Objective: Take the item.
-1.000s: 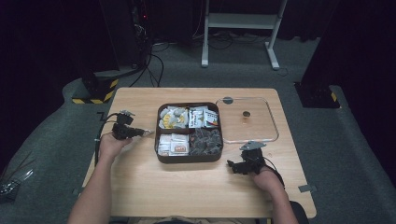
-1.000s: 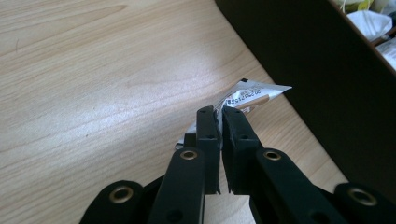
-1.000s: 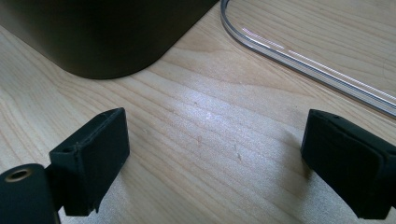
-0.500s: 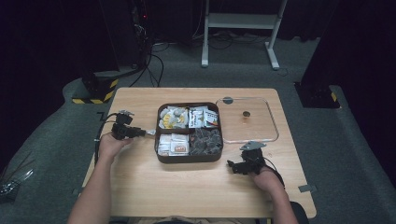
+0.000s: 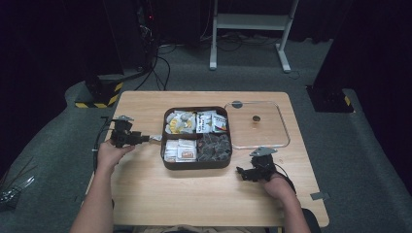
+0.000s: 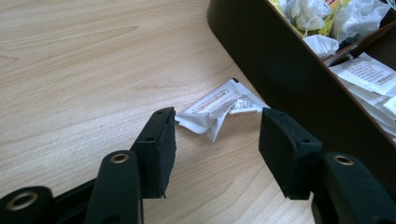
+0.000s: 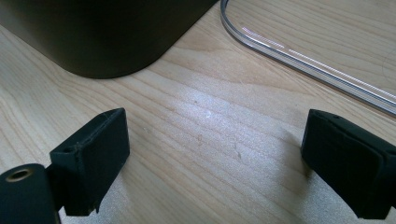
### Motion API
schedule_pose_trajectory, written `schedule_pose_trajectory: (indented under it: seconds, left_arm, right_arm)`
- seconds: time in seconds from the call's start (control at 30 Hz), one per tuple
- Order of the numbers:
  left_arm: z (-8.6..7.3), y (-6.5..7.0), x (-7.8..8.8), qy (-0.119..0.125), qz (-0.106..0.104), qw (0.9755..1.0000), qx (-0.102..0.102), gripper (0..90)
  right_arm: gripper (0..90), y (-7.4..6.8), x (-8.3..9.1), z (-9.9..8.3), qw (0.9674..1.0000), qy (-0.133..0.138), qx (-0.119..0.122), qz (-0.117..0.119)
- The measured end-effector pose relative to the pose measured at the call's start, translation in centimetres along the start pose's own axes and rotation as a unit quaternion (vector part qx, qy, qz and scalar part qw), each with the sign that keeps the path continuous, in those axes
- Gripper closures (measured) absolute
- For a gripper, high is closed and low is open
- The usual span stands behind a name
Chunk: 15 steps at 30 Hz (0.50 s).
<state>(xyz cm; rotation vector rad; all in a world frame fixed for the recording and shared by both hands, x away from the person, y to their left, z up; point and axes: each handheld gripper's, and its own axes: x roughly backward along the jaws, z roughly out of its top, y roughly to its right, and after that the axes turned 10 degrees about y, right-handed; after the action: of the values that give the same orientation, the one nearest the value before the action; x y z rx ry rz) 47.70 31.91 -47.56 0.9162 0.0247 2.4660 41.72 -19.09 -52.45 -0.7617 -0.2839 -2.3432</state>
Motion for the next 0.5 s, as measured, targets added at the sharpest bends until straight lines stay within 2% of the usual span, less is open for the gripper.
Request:
schedule_pose_trajectory:
  seconds: [0.27, 0.3, 0.47, 0.5]
  left_arm:
    - [-0.8, -0.6, 1.0, 0.015, 0.004, 0.9999, 0.006, 43.6]
    - [-1.1, -0.8, 1.2, 0.017, 0.002, 0.9998, 0.012, 43.5]
    - [-1.6, -1.2, 1.6, 0.020, 0.005, 0.9997, 0.010, 42.3]
    - [-1.8, -1.4, 1.8, 0.022, 0.011, 0.9997, 0.009, 42.0]
  right_arm:
    - [7.7, 0.1, -0.1, 0.1, 1.0000, 0.000, 0.001, 0.002]
    - [7.7, 0.1, -0.1, 0.1, 1.0000, 0.000, 0.001, 0.002]
    - [7.6, 0.1, -0.2, 0.1, 1.0000, 0.000, 0.001, 0.002]
    - [7.6, 0.1, -0.2, 0.1, 1.0000, 0.000, 0.001, 0.001]
